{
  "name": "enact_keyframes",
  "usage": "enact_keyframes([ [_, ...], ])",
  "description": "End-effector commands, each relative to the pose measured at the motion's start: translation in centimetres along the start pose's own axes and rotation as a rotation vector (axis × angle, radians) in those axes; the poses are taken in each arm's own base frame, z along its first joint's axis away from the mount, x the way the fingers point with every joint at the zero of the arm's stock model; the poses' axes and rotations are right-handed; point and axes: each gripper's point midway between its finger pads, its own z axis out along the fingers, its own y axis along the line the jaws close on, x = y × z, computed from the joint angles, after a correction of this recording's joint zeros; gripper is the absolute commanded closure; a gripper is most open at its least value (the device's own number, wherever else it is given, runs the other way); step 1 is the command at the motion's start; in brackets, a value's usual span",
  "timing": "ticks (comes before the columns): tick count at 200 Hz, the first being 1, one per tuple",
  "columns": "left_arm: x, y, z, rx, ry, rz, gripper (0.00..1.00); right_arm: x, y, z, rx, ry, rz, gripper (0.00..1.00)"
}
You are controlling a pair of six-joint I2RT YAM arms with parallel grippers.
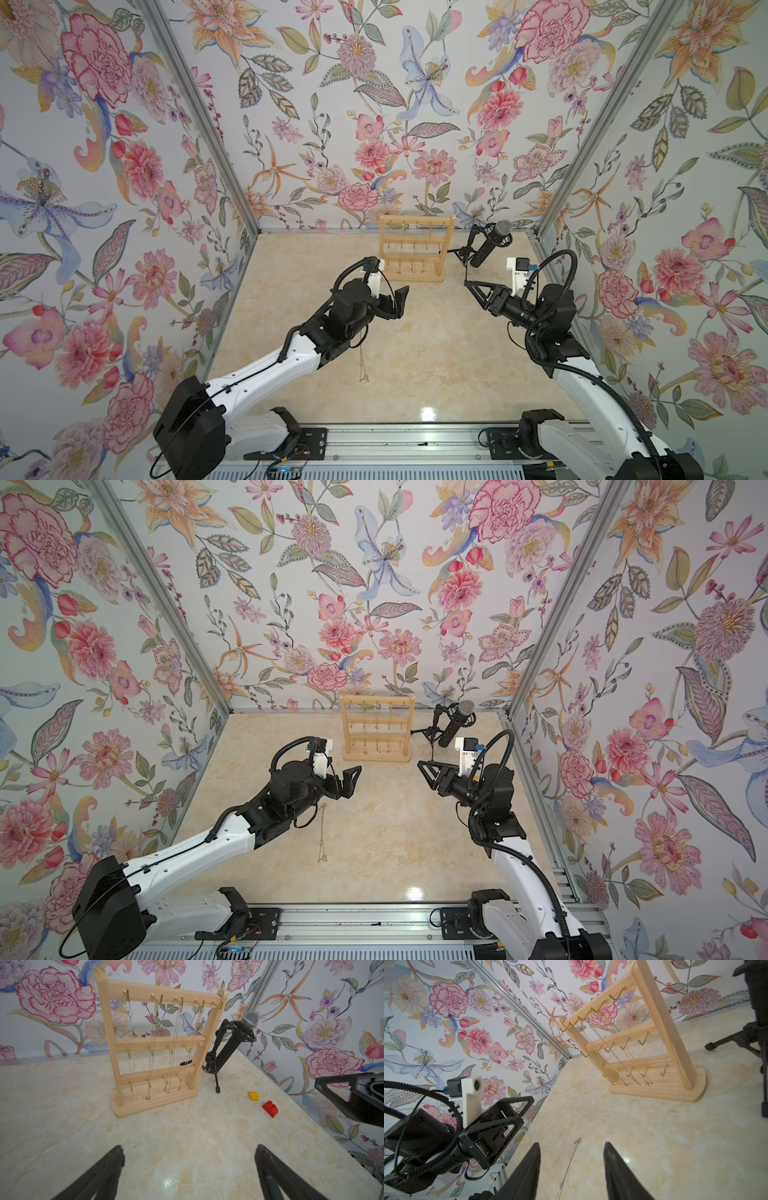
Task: Take the necklace off the jewelry display stand
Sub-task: Place the necklace at the center of the board, then take off the necklace from the stand.
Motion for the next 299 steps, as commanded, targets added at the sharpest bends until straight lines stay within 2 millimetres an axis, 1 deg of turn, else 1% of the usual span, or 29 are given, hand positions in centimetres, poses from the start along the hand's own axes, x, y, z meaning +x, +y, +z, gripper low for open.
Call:
enact_keyframes([
  [1,-0.6,1.7,0.9,-0.077,-0.061,-0.01,0.01,-1.2,1.0,0.9,0.032,-0.009,-0.095,0.5],
  [19,0.5,1.7,1.5,-0.062,-0.058,-0.004,0.01,-1.6,1.6,2.5,0.057,0.0,-0.141,0.52],
  [35,1.4,2.1,1.5,-0.064,-0.07,-0.007,0.01,-2.0,1.9,4.1,0.086,0.01,-0.178,0.53],
  [50,2.0,2.6,1.2,-0.074,-0.096,-0.01,0.01,-2.9,1.8,5.6,0.128,0.007,-0.213,0.59],
  [61,2.4,3.0,0.8,-0.077,-0.119,-0.017,0.01,-3.5,1.5,6.6,0.164,0.003,-0.236,0.62],
  [89,3.8,3.2,0.3,-0.058,-0.145,-0.03,0.01,-4.7,0.7,9.8,0.217,0.005,-0.277,0.63],
  [110,5.1,3.6,0.3,-0.07,-0.129,-0.011,0.01,-5.4,-0.4,12.0,0.263,0.006,-0.292,0.65],
  [135,5.7,3.6,0.4,-0.066,-0.119,0.001,0.01,-6.2,-1.3,14.0,0.302,0.005,-0.324,0.68],
  [157,5.9,3.4,0.5,-0.051,-0.119,-0.009,0.01,-6.5,-2.4,15.2,0.344,0.001,-0.335,0.68],
  [174,6.3,3.3,0.7,-0.039,-0.112,-0.016,0.01,-6.4,-3.1,16.1,0.356,0.012,-0.345,0.68],
  [204,6.3,3.2,0.9,-0.034,-0.107,-0.016,0.01,-6.2,-4.1,17.5,0.365,0.029,-0.358,0.68],
  [258,6.1,3.4,0.5,-0.042,-0.121,-0.016,0.01,-6.5,-5.4,18.9,0.384,0.016,-0.373,0.69],
  [299,6.0,3.4,0.4,-0.043,-0.125,-0.016,0.01,-6.8,-5.9,19.3,0.377,0.003,-0.38,0.7],
])
